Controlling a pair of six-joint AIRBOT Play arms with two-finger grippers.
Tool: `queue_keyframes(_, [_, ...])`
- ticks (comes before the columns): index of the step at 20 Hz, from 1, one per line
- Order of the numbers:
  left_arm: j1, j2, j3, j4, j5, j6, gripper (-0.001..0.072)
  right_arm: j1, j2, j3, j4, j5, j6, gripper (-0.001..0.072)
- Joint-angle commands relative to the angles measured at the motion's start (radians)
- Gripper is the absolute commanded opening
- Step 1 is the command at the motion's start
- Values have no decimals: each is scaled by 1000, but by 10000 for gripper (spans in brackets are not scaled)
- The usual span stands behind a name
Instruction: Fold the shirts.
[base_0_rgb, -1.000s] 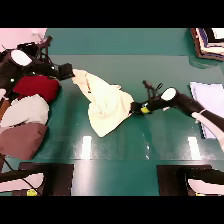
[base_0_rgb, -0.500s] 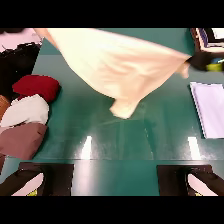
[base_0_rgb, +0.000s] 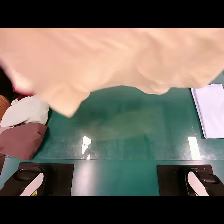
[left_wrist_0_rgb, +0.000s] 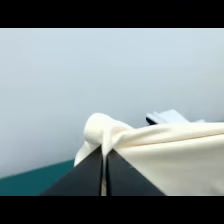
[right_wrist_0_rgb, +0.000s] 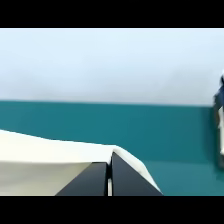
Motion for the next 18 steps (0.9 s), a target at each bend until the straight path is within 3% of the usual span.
queue_keyframes(1, [1,15,75,0,-21,0,26,-79,-12,137,-4,73,-11,18])
queue_keyframes(6, [1,-53,-87,165,-159,-43,25,-53,-231,293,1,287,-5,18])
queue_keyframes(11, [1,-222,-460,174,-163,-57,26,107,-487,92,-6,302,-6,18])
queue_keyframes(15, [1,-422,-684,174,26,-52,26,171,-715,-64,-7,171,-18,18])
queue_keyframes(18, [2,-581,-688,174,189,-52,26,189,-861,-55,-1,55,-18,18])
